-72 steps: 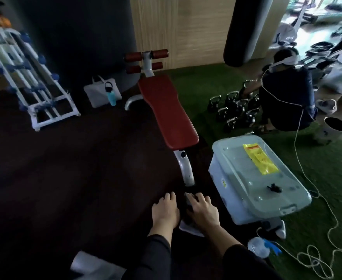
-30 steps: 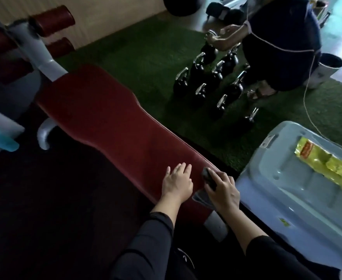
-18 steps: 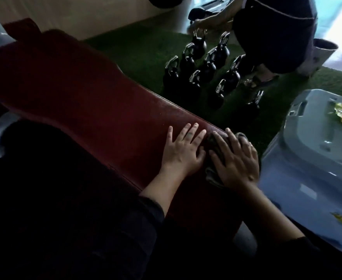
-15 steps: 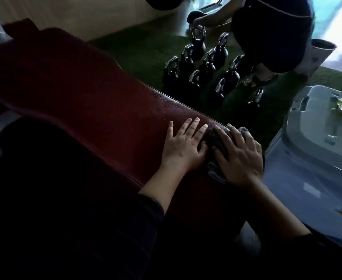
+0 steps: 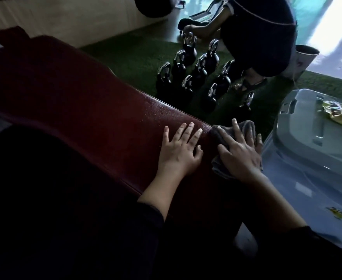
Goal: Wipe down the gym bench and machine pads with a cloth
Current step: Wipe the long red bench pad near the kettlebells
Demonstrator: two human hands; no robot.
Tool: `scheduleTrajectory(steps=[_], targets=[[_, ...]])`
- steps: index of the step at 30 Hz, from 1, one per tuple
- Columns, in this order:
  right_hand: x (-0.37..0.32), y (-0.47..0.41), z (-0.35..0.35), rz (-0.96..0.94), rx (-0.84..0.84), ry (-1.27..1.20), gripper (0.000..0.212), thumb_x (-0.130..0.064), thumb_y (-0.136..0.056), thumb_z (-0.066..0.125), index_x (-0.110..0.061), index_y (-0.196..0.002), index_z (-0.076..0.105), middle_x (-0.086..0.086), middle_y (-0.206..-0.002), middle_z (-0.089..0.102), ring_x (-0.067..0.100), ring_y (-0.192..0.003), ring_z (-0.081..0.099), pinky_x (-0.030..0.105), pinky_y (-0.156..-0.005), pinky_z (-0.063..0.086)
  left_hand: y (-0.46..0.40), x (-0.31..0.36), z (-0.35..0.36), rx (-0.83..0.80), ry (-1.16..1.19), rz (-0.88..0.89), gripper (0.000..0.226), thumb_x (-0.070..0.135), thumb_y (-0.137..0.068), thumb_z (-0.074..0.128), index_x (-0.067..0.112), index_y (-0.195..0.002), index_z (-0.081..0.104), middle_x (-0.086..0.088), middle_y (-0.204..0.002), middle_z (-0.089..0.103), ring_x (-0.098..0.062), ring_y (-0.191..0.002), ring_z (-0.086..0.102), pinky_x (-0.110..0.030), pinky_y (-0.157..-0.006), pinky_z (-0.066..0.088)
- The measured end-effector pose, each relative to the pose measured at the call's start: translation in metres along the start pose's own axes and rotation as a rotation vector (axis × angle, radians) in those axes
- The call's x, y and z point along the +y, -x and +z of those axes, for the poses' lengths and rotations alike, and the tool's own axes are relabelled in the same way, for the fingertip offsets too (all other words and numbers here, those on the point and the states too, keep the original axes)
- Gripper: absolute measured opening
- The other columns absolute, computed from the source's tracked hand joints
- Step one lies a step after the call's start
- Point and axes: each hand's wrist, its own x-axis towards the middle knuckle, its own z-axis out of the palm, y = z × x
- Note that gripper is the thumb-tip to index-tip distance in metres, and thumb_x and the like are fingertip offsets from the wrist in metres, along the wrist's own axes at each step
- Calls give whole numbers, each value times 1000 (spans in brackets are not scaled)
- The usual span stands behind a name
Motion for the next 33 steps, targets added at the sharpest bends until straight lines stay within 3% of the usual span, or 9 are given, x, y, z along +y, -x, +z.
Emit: scheduleTrajectory(steps=[3,7,12,13,16,20,22,26,33], targets=[[6,0,-4,-93,-62,-32,72,-44,-77,23,-54,-145,6,-15,-161,-7,16,-145,-22,44,-118,-9,1,1,-1,-5,-17,1,57,44,-100,21,33,-154,6,6,-163,-1,-12,-149,-5,-52,-117,-10],[21,14,3,-244,-66,64,68,-54,-75,15,-61,-139,-9,-21,-158,-10,12,-145,-21,42,-119,-4,1,0,0,-2,-24,2,57,44,-101,20,33,-154,5,6,-163,-1,-12,-149,-5,-52,-117,-10],[25,24,8,-180,322,136,57,-59,-87,29,-42,-141,42,7,-154,31,31,-143,21,54,-112,16,2,0,0,2,-18,5,56,43,-101,20,33,-154,6,6,-163,0,-12,-149,-4,-52,-116,-10],[24,24,10,-136,319,128,59,-62,-86,29,-42,-141,41,8,-154,29,31,-145,16,55,-113,13,1,0,0,5,-15,5,56,43,-100,21,33,-154,7,6,-163,1,-12,-149,-4,-53,-116,-10],[23,19,14,-75,86,3,70,-70,-80,17,-49,-146,21,-3,-161,10,18,-148,-5,44,-119,0,1,0,1,9,-17,8,57,44,-100,21,33,-154,6,6,-163,1,-12,-149,-4,-53,-117,-10],[25,8,6,-57,24,-47,71,-72,-71,13,-60,-142,15,-8,-160,12,16,-147,3,40,-118,10,0,-1,1,-3,-19,18,57,44,-101,19,32,-154,4,5,-163,-2,-14,-149,-6,-53,-116,-11],[21,11,5,-48,14,-16,63,-73,-78,14,-64,-140,11,-7,-160,12,18,-147,3,42,-118,11,1,-2,2,-7,-25,28,56,45,-101,17,31,-154,3,4,-163,-2,-14,-149,-6,-53,-116,-11],[18,17,10,-7,74,-9,49,-70,-91,25,-62,-139,21,-8,-158,16,18,-146,8,41,-116,12,0,-3,3,1,-15,35,56,45,-101,17,31,-154,3,4,-163,-3,-14,-149,-7,-53,-115,-13],[24,-17,4,47,84,-24,44,-60,-96,31,-53,-139,34,-4,-145,41,28,-131,37,40,-106,26,0,-2,4,1,-2,26,56,43,-101,16,28,-154,2,4,-163,-4,-14,-149,-9,-53,-116,-13]])
